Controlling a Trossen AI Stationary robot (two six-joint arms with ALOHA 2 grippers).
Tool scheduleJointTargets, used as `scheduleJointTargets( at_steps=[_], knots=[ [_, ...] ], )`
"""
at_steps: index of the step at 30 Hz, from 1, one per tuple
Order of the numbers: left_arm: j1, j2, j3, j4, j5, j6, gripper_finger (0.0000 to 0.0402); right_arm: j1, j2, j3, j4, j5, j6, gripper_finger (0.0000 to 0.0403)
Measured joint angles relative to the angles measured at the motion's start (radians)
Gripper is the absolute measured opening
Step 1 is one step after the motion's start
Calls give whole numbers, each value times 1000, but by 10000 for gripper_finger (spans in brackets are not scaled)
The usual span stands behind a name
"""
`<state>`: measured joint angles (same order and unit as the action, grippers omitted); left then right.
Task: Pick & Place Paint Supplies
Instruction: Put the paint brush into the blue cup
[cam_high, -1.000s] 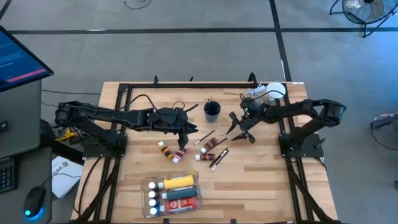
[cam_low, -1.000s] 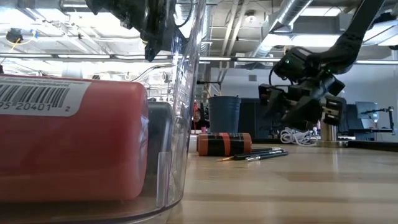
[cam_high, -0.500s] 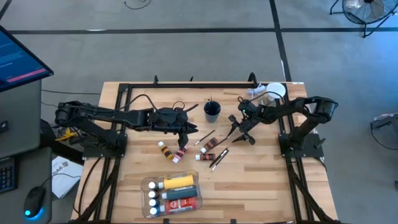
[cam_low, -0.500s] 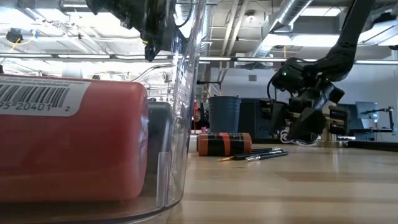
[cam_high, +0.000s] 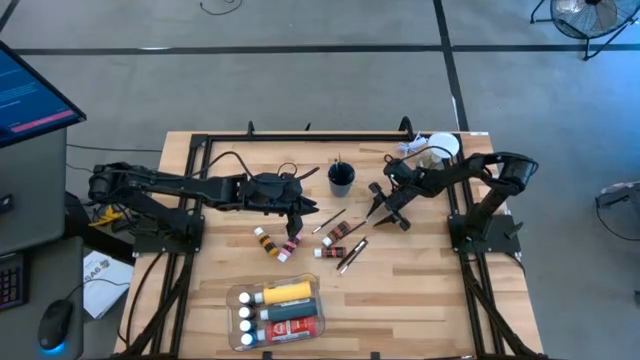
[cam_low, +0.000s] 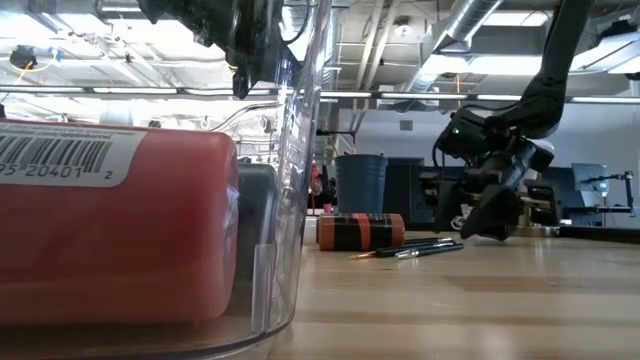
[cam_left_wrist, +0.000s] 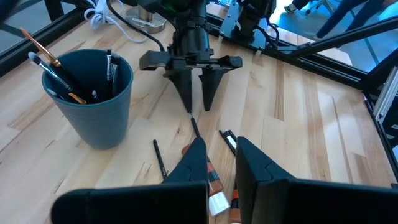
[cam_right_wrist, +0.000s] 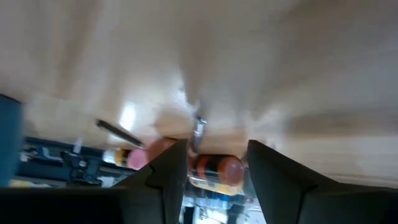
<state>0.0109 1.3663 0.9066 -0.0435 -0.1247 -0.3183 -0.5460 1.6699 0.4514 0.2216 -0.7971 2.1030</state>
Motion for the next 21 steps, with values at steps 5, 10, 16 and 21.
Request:
scheduleJointTargets(
  at_steps=[5,10,16,21],
  knots=[
    [0,0,0,0,0,0,2,-30,-1,0,-4,21,10,152],
    [0,0,0,0,0,4,2,-31,-2,1,-11,43,42,134],
    [0,0,0,0,0,5,2,-31,-3,1,-87,35,38,109],
    [0,0,0,-1,0,6,2,-31,-3,1,-115,46,38,95]
  ],
)
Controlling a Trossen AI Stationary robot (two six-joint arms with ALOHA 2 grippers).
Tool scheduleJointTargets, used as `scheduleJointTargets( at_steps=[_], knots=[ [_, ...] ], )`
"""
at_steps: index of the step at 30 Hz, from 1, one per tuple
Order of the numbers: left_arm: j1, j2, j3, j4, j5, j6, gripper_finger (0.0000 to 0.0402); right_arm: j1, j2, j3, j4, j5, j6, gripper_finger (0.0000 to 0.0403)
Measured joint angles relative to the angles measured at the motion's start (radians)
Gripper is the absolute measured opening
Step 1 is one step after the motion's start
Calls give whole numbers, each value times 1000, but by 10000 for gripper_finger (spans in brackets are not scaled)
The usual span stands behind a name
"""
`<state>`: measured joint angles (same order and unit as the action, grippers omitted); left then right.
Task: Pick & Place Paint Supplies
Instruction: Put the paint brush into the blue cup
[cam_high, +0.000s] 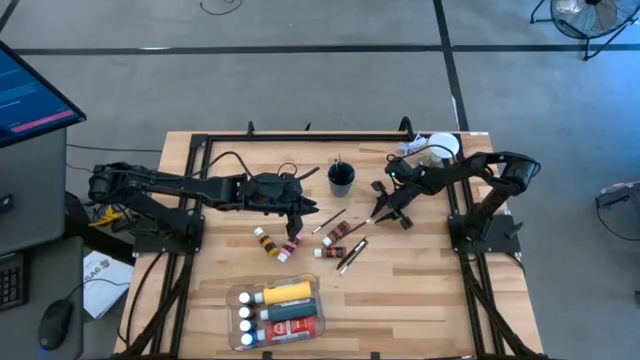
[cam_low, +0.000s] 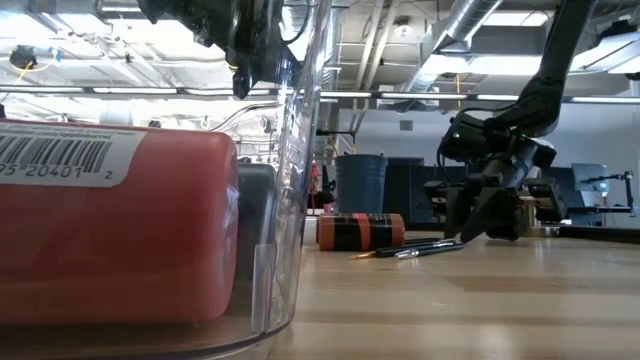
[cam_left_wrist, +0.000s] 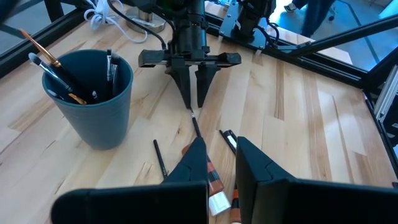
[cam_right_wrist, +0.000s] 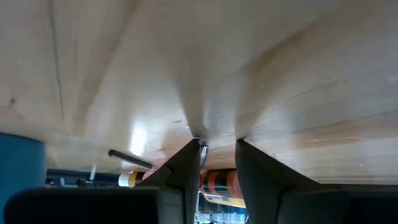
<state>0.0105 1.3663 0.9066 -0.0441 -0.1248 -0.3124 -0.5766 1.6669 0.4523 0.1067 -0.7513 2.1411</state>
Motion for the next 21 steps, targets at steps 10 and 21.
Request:
scheduleJointTargets(
  at_steps=[10,21],
  knots=[
    [0,0,0,0,0,2,2,-8,0,0,-25,4,-1,75],
    [0,0,0,0,0,-1,2,-8,1,-1,-34,8,-31,22]
  ],
)
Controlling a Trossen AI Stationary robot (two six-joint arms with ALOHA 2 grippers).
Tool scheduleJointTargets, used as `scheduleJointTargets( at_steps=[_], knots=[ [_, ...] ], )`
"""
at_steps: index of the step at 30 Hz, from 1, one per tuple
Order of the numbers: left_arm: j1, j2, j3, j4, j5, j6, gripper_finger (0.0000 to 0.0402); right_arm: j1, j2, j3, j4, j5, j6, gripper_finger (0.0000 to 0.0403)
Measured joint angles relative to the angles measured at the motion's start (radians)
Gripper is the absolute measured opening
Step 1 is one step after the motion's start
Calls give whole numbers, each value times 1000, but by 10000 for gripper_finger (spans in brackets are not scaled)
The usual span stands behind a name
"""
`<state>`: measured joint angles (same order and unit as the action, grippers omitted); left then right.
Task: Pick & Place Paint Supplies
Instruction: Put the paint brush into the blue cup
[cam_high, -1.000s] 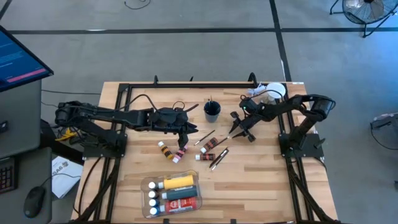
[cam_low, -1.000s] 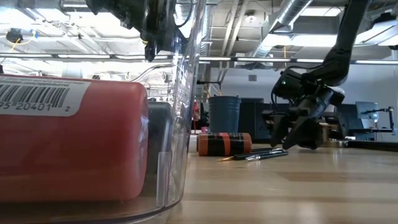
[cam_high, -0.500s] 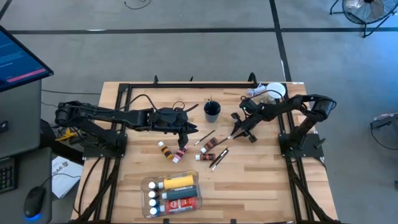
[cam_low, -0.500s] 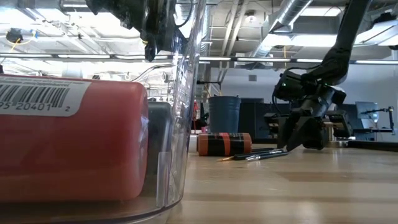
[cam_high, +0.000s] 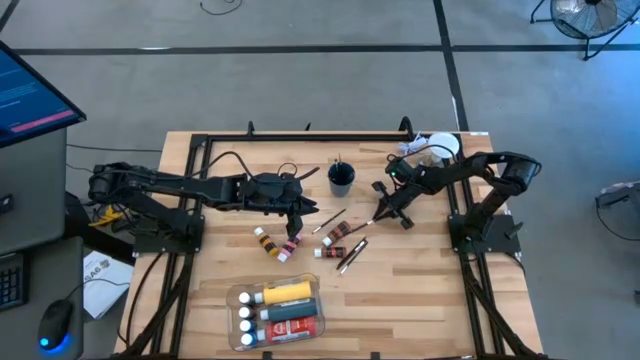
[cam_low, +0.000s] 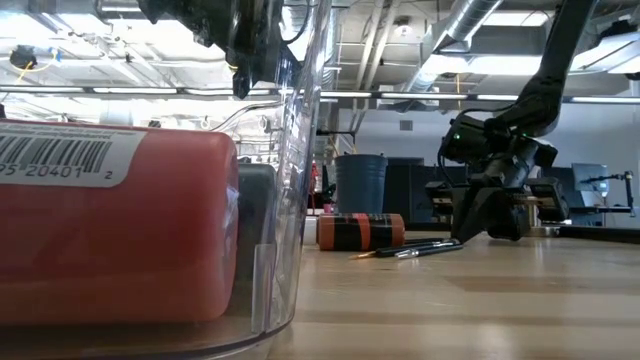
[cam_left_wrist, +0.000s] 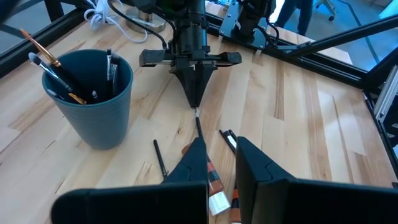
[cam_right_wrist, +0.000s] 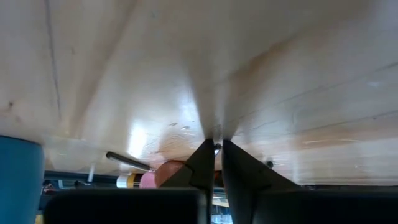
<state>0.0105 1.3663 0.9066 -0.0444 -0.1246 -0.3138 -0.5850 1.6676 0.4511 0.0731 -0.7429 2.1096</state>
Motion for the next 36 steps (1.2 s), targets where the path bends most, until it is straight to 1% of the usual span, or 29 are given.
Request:
scheduleJointTargets(
  at_steps=[3,7,11,20,27,31,36],
  knots=[
    [0,0,0,0,1,-3,2,1,0,0,2,1,-12,5],
    [0,0,0,0,47,-4,2,2,0,0,2,2,-19,6],
    [0,0,0,0,71,-5,2,13,-2,8,2,5,-44,2],
    [0,0,0,0,73,0,2,48,-8,74,-33,69,-179,0],
    [0,0,0,0,74,0,2,61,-35,80,-52,107,-201,0],
    [0,0,0,0,74,1,2,58,-58,80,-81,100,-224,0],
    [0,0,0,0,74,4,2,53,-123,81,-114,68,-219,0]
  ],
)
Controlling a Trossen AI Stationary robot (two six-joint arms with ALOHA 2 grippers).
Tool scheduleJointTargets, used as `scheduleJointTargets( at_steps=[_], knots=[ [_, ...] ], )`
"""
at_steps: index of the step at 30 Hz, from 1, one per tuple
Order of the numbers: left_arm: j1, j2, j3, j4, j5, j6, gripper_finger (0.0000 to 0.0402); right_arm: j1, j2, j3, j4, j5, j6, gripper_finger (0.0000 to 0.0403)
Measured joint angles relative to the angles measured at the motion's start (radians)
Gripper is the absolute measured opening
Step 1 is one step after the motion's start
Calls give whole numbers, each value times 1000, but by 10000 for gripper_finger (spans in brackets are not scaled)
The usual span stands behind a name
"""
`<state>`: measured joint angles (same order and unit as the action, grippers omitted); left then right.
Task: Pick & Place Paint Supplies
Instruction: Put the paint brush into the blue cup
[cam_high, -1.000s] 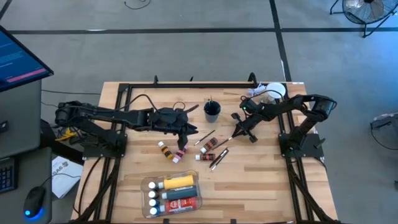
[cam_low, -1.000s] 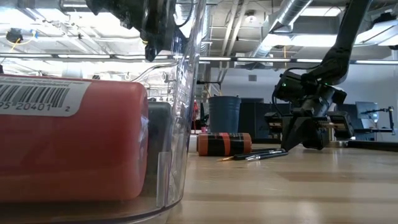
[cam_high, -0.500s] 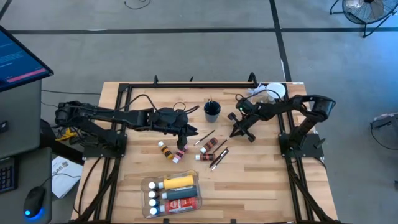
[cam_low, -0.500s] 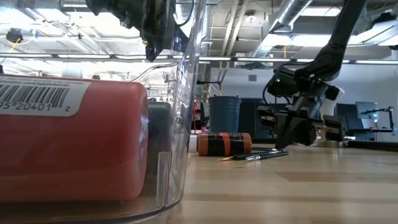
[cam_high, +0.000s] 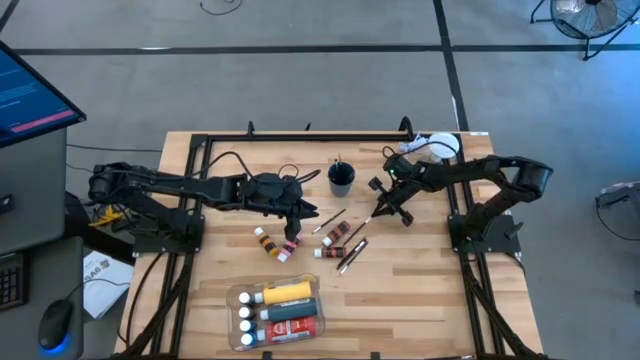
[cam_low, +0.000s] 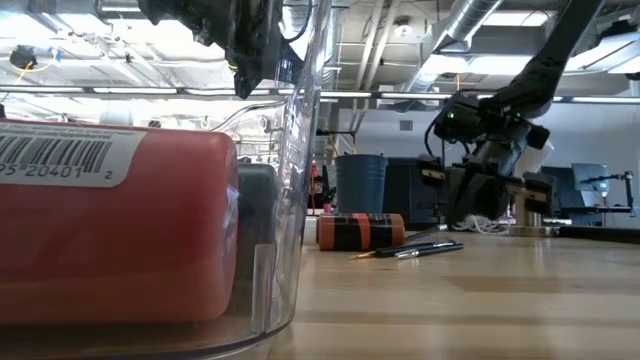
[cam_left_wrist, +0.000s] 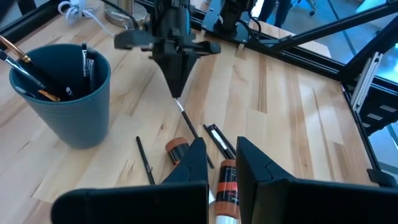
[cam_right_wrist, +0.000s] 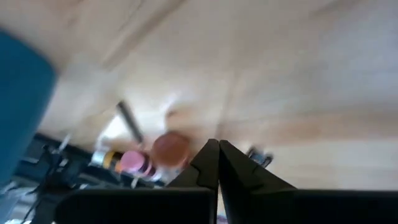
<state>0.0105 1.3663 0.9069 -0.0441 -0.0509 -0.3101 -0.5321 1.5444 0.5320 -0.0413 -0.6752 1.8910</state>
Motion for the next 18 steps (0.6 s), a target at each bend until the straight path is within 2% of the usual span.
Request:
scheduleJointTargets(
  at_steps=[8,18],
  knots=[
    [0,0,0,0,0,26,2,-41,-158,2,-15,3,44,0],
    [0,0,0,0,0,26,2,-80,-313,2,-63,43,10,0]
  ],
)
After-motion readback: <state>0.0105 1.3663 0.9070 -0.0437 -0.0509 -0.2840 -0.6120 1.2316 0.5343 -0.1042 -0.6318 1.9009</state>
